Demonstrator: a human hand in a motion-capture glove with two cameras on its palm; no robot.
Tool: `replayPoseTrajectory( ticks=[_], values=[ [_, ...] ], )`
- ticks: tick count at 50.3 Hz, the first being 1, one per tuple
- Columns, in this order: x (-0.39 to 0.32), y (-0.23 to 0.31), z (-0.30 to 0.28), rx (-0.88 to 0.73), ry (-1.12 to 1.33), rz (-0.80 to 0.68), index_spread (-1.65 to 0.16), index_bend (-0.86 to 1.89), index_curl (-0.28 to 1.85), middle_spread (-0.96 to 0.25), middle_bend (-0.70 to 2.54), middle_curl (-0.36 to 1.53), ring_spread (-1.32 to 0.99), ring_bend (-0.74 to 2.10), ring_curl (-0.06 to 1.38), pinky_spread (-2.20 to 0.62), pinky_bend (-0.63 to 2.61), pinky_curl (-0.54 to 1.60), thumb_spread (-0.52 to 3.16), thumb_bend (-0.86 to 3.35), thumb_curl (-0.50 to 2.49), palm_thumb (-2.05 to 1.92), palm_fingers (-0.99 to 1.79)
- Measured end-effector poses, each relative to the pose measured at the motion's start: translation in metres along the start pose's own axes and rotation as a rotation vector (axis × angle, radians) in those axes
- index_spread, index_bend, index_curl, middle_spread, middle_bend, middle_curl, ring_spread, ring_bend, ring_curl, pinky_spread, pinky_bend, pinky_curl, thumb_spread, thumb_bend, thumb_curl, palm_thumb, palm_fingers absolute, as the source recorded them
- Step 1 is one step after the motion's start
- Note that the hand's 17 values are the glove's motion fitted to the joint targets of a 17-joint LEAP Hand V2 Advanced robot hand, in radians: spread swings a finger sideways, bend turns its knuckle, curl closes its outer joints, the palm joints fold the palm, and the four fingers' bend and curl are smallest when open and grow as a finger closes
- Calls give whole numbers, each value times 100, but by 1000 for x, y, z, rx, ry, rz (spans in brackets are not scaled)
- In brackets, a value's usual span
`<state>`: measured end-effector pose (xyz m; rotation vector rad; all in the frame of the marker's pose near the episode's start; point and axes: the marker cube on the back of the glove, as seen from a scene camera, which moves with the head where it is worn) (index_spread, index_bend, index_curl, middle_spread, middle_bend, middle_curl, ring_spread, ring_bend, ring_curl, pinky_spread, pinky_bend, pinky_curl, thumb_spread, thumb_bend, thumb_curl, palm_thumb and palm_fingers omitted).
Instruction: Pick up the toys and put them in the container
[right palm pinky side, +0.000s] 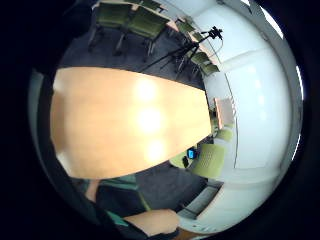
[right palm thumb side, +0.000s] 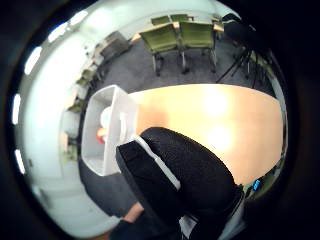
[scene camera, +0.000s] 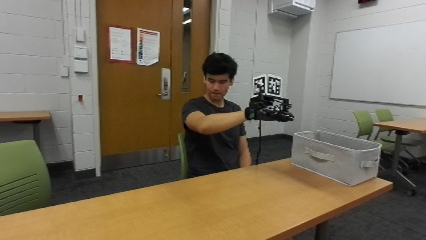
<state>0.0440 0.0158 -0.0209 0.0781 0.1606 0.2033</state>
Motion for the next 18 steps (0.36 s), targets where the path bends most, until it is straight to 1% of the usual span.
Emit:
replayPoseTrajectory(
  ticks=[1, 3, 8, 18],
  values=[
    [6, 1, 2, 18, -4, -53, -29, 32, 52, -12, 37, 52, -35, 41, 28, -15, 68, 28, 108, -11, 14, -17, -1],
    [14, 4, 6, 31, -11, -87, -29, 32, 52, -12, 36, 51, -35, 39, 28, -15, 67, 28, 108, -11, 13, -17, -1],
    [23, 11, 13, 30, -19, -90, -29, 31, 52, -12, 35, 50, -35, 36, 28, -15, 64, 28, 108, -11, 11, -16, 0],
    [41, 7, 27, 16, -48, -72, -28, 29, 52, -13, 33, 49, -36, 32, 27, -15, 59, 29, 109, -11, 9, -16, 2]
  ],
)
